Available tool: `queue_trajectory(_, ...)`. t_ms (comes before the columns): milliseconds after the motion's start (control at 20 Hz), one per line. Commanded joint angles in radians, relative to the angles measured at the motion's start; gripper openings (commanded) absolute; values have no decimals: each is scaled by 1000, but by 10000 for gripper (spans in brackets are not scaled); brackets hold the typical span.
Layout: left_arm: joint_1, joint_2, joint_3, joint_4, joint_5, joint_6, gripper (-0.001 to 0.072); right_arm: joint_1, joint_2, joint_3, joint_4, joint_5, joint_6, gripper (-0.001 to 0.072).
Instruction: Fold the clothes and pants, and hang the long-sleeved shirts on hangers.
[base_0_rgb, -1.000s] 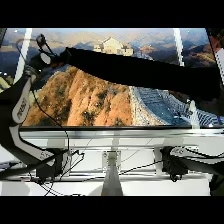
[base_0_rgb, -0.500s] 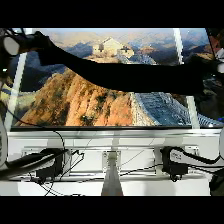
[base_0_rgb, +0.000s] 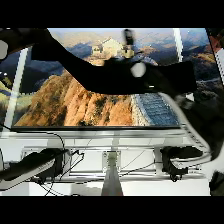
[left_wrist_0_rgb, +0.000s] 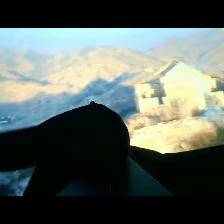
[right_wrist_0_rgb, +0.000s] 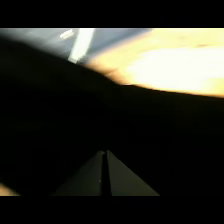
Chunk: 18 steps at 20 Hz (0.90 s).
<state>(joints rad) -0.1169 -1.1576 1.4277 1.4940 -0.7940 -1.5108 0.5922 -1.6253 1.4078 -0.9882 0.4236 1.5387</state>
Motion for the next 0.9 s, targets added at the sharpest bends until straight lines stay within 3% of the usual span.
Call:
queue_trajectory(0,-45,8,0,-15,-4,0,9,169,-212,227,75,-15,99,22)
queue_trajectory(150,-67,7,0,-14,-4,0,9,217,-351,402,75,-15,180,22)
queue_trajectory(300,-70,-8,0,-15,-3,0,9,211,-373,454,53,30,170,23)
queue_trajectory(400,-70,-36,0,-61,-3,0,10,165,-345,454,-55,127,169,24)
queue_trajectory(500,-78,-83,0,-200,-3,2,10,77,-304,454,-174,279,170,24)
queue_trajectory(600,-125,-148,0,-320,8,78,9,-37,-255,454,-276,440,169,24)
queue_trajectory(700,-218,-224,0,-400,40,150,9,-168,-205,454,-412,582,169,24)
queue_trajectory(850,-398,-343,0,-446,142,151,9,-381,-127,454,-517,692,134,24)
